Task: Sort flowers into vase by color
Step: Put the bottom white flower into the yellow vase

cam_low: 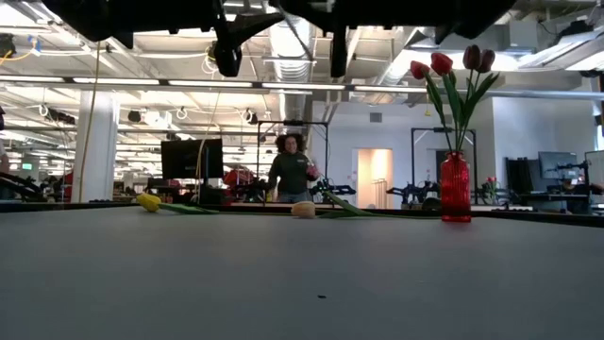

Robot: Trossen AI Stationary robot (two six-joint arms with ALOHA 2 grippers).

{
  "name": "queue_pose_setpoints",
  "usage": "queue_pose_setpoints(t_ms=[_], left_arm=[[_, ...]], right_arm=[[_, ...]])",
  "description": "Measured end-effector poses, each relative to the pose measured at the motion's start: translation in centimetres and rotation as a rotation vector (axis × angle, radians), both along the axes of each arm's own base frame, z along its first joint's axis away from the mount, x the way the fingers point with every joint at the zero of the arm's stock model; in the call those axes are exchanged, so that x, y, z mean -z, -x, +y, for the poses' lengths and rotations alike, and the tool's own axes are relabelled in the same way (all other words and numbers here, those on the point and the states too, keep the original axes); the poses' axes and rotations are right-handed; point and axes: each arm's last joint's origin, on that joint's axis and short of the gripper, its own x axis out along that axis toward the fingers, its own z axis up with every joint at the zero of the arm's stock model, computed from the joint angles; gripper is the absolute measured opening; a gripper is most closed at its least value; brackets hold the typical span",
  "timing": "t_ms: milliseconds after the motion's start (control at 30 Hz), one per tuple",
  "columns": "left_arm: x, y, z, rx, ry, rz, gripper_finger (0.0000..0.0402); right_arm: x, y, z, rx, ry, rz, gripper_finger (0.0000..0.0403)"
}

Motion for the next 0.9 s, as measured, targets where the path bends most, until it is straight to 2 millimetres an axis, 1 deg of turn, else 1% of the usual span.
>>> queue_pose_setpoints(t_ms=[67,233,400,633,900], left_arm=[[0.0,0.0,-0.1,0.022,-0.025,0.000,0.0196],[0.1,0.0,-0.2,0.042,-0.038,0.009,0.0192],[0.1,0.0,-0.1,0.041,-0.039,0.010,0.0165],[0.1,0.0,-0.1,0.017,-0.036,0.006,0.0128],[0.5,0.0,-0.1,0.016,-0.031,0.057,0.0121]], right_arm=[[0.0,-0.3,-0.2,-0.003,0.003,-0.001,0.0022],[-0.4,-0.2,-0.7,-0.004,0.010,-0.012,0.0022],[-0.6,-0.2,-1.3,0.014,0.024,-0.020,0.0022],[-0.4,-0.2,-1.3,0.008,0.025,-0.003,0.0022],[-0.6,-0.2,-1.8,0.037,0.018,-0.020,0.0022]])
